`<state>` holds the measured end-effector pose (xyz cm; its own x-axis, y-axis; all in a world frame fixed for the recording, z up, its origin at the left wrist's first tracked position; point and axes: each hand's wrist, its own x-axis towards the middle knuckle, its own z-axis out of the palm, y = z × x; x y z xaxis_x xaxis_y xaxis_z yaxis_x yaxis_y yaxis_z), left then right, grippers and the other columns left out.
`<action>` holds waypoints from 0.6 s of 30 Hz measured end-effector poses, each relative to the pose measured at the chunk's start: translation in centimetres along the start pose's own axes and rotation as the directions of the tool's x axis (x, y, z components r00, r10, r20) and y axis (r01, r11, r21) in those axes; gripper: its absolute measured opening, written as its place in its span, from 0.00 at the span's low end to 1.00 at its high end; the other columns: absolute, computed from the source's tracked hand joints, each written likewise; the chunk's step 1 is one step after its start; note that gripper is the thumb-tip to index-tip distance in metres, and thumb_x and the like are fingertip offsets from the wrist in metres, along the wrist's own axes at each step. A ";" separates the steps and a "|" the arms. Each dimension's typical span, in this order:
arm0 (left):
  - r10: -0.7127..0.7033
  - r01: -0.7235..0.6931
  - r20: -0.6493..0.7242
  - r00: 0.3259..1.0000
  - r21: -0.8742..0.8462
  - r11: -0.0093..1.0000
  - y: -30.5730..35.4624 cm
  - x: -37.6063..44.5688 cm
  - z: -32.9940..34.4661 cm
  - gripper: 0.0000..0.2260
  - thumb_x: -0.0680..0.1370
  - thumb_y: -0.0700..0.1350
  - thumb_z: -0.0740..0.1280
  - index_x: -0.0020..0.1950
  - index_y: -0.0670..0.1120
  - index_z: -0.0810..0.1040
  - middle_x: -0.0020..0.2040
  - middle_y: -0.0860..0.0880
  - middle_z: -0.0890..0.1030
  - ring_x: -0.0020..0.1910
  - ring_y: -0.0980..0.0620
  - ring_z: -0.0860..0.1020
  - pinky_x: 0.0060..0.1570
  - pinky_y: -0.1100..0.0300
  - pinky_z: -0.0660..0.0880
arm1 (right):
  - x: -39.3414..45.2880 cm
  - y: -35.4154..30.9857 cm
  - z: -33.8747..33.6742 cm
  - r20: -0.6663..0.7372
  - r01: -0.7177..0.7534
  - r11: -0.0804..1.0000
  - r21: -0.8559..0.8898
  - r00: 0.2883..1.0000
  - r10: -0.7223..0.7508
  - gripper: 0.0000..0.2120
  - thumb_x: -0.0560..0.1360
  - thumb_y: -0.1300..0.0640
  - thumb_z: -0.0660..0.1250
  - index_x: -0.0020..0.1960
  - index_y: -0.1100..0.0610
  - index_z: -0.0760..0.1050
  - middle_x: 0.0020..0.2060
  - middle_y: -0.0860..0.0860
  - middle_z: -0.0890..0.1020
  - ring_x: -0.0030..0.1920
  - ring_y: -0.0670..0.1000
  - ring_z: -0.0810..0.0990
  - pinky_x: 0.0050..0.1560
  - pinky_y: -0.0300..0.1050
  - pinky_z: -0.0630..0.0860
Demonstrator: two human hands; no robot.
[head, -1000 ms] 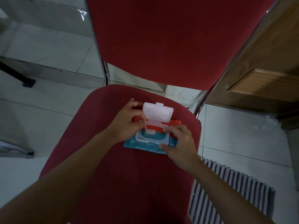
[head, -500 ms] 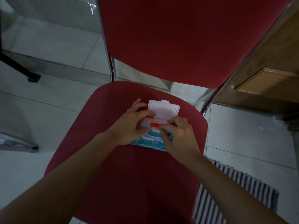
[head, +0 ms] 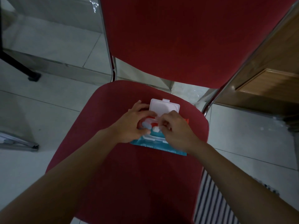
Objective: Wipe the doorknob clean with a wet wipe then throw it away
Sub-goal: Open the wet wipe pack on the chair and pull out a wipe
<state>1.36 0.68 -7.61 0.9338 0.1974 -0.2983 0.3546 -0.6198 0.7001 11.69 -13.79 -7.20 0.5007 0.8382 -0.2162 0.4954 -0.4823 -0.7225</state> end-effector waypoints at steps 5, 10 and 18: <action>-0.016 0.016 0.004 1.000 0.006 1.000 0.2 0.0 -0.1 0.25 0.71 0.42 0.71 0.67 0.50 0.69 0.73 0.50 0.61 0.76 0.51 0.47 0.72 0.51 0.53 | -0.3 0.4 -0.2 -0.019 -0.163 0.948 0.273 0.984 0.175 0.04 0.73 0.66 0.63 0.42 0.59 0.75 0.43 0.54 0.75 0.38 0.44 0.72 0.37 0.25 0.68; -0.040 0.040 0.021 0.999 -0.009 0.999 0.4 -0.1 -0.1 0.25 0.71 0.42 0.70 0.67 0.50 0.69 0.73 0.51 0.62 0.75 0.52 0.46 0.73 0.45 0.52 | -0.4 0.0 -0.3 0.018 -0.176 0.931 0.319 0.984 0.179 0.05 0.72 0.65 0.65 0.44 0.56 0.75 0.42 0.51 0.75 0.39 0.43 0.73 0.38 0.31 0.68; -0.031 0.031 0.014 0.999 -0.005 1.000 0.0 0.0 0.2 0.25 0.70 0.42 0.71 0.66 0.50 0.70 0.71 0.50 0.64 0.76 0.49 0.48 0.71 0.37 0.53 | 0.1 -1.4 0.1 -0.098 -0.121 0.978 0.172 0.986 0.139 0.06 0.68 0.66 0.68 0.39 0.58 0.83 0.34 0.44 0.78 0.34 0.41 0.74 0.37 0.22 0.68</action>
<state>1.37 0.48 -7.74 0.9216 0.2062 -0.3288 0.3838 -0.6099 0.6933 10.97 -13.00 -6.35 0.6314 0.7343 -0.2492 0.3016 -0.5286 -0.7935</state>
